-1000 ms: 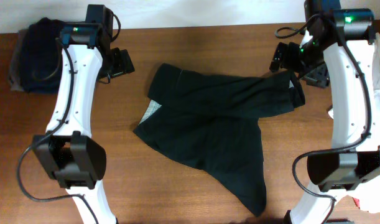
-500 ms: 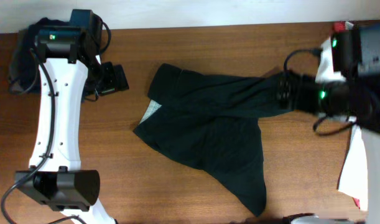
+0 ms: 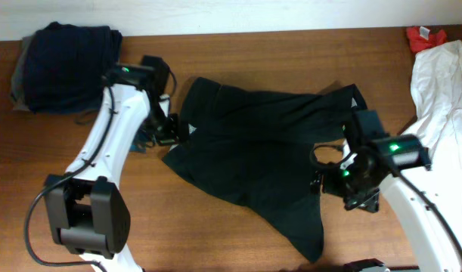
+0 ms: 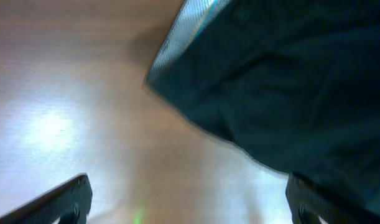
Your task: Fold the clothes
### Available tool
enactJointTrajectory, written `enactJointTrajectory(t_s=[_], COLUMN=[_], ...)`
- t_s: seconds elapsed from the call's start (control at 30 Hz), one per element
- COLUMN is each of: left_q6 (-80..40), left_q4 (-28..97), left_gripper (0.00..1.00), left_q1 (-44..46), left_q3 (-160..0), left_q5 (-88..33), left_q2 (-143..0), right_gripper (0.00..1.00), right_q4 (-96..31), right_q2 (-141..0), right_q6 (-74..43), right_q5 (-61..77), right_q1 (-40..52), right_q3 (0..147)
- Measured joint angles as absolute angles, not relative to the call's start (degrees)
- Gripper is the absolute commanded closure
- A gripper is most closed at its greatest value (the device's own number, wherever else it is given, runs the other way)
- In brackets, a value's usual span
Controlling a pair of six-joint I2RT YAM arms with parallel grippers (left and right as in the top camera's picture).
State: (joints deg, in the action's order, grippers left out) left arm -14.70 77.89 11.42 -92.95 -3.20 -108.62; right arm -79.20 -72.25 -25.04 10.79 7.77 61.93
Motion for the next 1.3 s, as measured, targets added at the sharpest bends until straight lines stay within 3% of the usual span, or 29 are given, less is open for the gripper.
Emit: enactJointTrajectory(t_s=[0.47, 0.67, 1.0, 1.1, 1.17, 1.23, 1.27, 1.3], left_q6=[-8.5, -7.0, -6.8, -6.8, -6.3, -6.3, -6.5, -6.4], left_q4=[54.2, 53.3, 48.6, 47.6, 45.8, 44.5, 44.2, 43.9], left_gripper=[0.01, 0.07, 0.07, 0.26, 0.51, 0.86, 0.98, 0.99], left_q1=[11.8, 11.8, 11.8, 11.8, 11.8, 11.8, 11.8, 11.8], left_q3=[-76.4, -76.0, -70.1, -68.9, -68.2, -67.4, -67.2, -67.1], left_q5=[-2.1, -1.5, -1.1, -1.1, -1.1, -1.0, -1.0, -1.1], left_q2=[-108.6, -108.6, -108.6, -108.6, -108.6, -108.6, -108.6, -108.6], right_gripper=[0.01, 0.02, 0.02, 0.02, 0.02, 0.02, 0.02, 0.01], right_q4=[-76.2, -76.3, -76.2, -76.2, -76.2, -76.2, -76.2, -76.2], right_q2=[-72.2, -72.2, -72.2, -72.2, -72.2, -72.2, -72.2, -72.2], right_q6=[-23.3, -23.3, -23.3, -23.3, -23.3, -23.3, -23.3, -23.3], right_q5=[13.7, 13.7, 13.7, 13.7, 13.7, 13.7, 13.7, 13.7], right_q1=[7.8, 7.8, 7.8, 7.8, 7.8, 7.8, 7.8, 7.8], right_q3=[54.9, 54.9, 54.9, 54.9, 54.9, 54.9, 54.9, 54.9])
